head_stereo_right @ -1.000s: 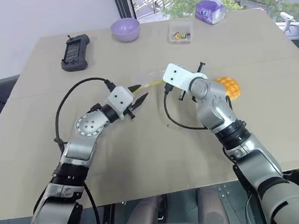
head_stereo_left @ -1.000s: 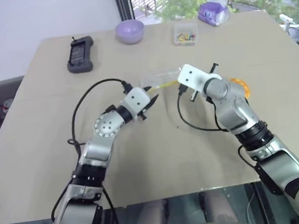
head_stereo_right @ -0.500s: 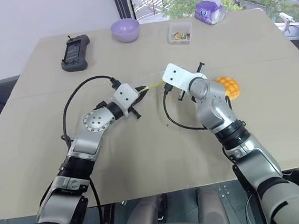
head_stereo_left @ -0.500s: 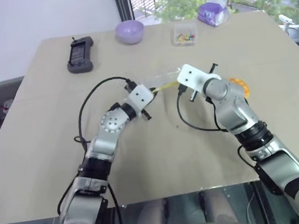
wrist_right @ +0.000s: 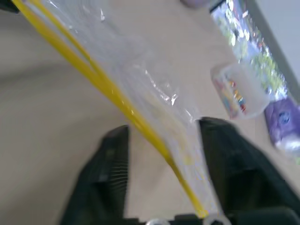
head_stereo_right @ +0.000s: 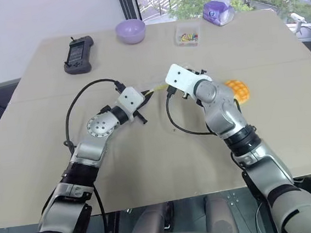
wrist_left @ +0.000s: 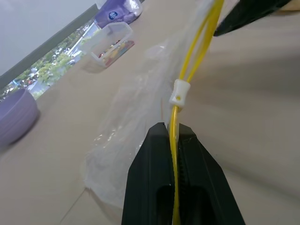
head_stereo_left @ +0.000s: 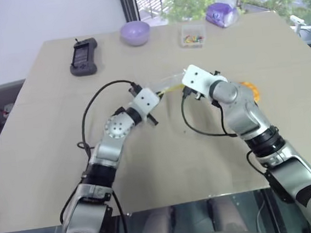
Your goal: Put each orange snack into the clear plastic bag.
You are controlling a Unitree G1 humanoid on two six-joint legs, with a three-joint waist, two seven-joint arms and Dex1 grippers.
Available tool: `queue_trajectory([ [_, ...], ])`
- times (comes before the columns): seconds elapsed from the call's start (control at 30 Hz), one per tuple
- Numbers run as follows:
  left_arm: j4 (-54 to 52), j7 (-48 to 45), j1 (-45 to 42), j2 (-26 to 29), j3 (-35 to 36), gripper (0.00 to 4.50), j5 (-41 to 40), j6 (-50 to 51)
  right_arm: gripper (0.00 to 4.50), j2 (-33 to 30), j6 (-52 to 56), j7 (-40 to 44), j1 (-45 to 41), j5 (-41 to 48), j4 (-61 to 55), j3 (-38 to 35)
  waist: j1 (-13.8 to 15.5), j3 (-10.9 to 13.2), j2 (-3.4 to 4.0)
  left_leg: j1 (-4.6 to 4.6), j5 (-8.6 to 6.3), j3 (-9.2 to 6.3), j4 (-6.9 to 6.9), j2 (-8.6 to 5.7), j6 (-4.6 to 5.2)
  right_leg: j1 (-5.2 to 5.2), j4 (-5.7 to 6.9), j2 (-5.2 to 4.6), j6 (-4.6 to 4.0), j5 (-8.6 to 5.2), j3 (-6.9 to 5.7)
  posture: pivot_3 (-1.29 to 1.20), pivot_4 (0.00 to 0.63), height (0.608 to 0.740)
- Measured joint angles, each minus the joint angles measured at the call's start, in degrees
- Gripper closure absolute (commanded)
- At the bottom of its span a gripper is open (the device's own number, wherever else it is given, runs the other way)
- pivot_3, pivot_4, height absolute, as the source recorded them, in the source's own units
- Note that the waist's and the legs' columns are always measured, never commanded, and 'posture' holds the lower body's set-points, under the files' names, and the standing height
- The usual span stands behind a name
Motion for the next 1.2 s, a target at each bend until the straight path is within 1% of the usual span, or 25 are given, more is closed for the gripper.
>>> queue_trajectory([
  [0.17,0.1,0.0,0.1,-0.4,-0.1,4.5,0.2,-0.8,1.31,-7.4,1.7,9.7,5.1,5.9,-8.0,-1.4,0.4,0.0,0.0,-0.01,-0.01,0.01,0.05,-0.06,0.01,0.04,0.02,-0.01,0.0,0.0,-0.01,0.0,0.15,0.74],
  [0.27,0.1,0.0,0.1,-0.7,-0.1,4.5,0.3,-1.3,1.31,-8.6,5.4,11.7,4.9,8.9,-11.6,-5.6,0.3,0.0,-0.01,0.01,-0.01,0.01,0.06,0.0,0.01,0.04,0.05,0.05,0.0,0.0,-0.01,0.0,0.15,0.74],
  [0.33,0.1,0.0,0.1,-0.9,-0.1,4.5,0.4,-1.3,1.31,-6.7,8.3,11.5,3.9,10.8,-12.9,-7.5,0.1,0.0,0.0,0.02,-0.01,0.01,0.05,0.02,0.01,0.03,0.07,0.06,0.0,0.0,-0.01,0.0,0.15,0.74],
  [0.4,0.1,-0.1,0.1,-1.3,-0.2,4.5,0.5,-1.4,1.31,-2.8,12.3,10.3,2.5,13.0,-14.6,-9.0,0.0,0.0,0.0,0.02,-0.01,0.0,0.05,0.02,0.01,0.03,0.08,0.06,0.0,0.0,-0.01,0.0,0.15,0.74],
  [0.47,0.1,-0.1,0.1,-1.6,-0.3,4.5,0.7,-1.4,1.31,0.7,16.6,9.4,1.6,15.5,-16.3,-9.4,0.1,0.0,0.0,0.0,-0.01,-0.02,0.07,0.02,0.01,0.03,0.07,0.03,0.0,0.0,-0.01,0.0,0.15,0.74],
  [0.53,0.1,-0.1,0.1,-1.7,-0.3,4.5,0.9,-1.4,1.31,2.3,18.9,8.3,1.6,16.8,-17.0,-9.2,0.3,0.0,-0.01,0.0,-0.01,-0.03,0.1,0.0,0.01,0.05,0.06,-0.03,0.0,0.0,-0.02,0.0,0.15,0.74],
  [0.63,0.1,-0.1,0.1,-1.8,-0.3,4.5,1.0,-1.4,2.02,3.5,20.4,6.1,1.5,17.7,-17.0,-9.3,1.0,0.0,0.0,0.0,-0.01,-0.04,0.13,-0.02,0.01,0.06,0.07,-0.06,0.0,0.0,-0.03,0.0,0.15,0.74],
  [0.67,0.1,-0.2,0.1,-1.9,-0.3,4.5,1.0,-1.4,2.46,4.4,20.9,5.2,1.6,18.4,-17.0,-9.4,1.0,0.0,0.0,0.0,-0.01,-0.05,0.13,-0.01,0.01,0.06,0.07,-0.05,0.0,0.0,-0.05,0.0,0.15,0.74],
  [0.7,0.1,-0.2,0.1,-2.1,-0.3,4.5,1.0,-1.4,2.99,5.1,21.4,4.6,1.6,19.0,-17.0,-9.2,1.0,0.0,0.0,0.0,-0.01,-0.05,0.12,-0.01,0.01,0.06,0.08,-0.04,0.0,0.0,-0.05,0.0,0.15,0.74],
  [0.77,0.1,-0.3,0.1,-2.2,-0.4,4.5,1.0,-1.4,3.8,5.4,22.4,3.5,1.6,20.0,-17.0,-9.0,1.0,0.0,0.0,-0.01,-0.01,-0.05,0.12,-0.01,0.01,0.06,0.07,-0.04,0.0,0.0,-0.05,0.0,0.15,0.74],
  [0.8,0.1,-0.3,0.1,-2.2,-0.4,4.5,1.0,-1.4,4.31,5.4,22.9,2.8,1.6,20.3,-16.8,-9.0,1.0,0.0,0.0,0.0,-0.01,-0.05,0.12,-0.02,0.01,0.06,0.07,-0.04,0.0,0.0,-0.05,0.0,0.15,0.74],
  [0.83,0.1,-0.3,0.1,-2.2,-0.4,4.5,1.0,-1.4,4.48,5.4,23.1,2.4,1.6,20.5,-16.7,-9.0,1.0,0.0,0.0,0.0,-0.01,-0.05,0.12,-0.02,0.01,0.06,0.07,-0.04,0.0,0.0,-0.05,0.0,0.15,0.74],
  [1.2,0.1,-0.3,0.1,-2.5,-0.4,4.5,1.0,-1.3,4.48,6.5,24.2,-1.9,1.5,24.6,-13.3,-8.4,0.9,0.0,0.0,0.0,-0.01,-0.05,0.12,-0.02,0.01,0.06,0.08,-0.03,0.0,0.0,-0.05,0.0,0.15,0.74],
])
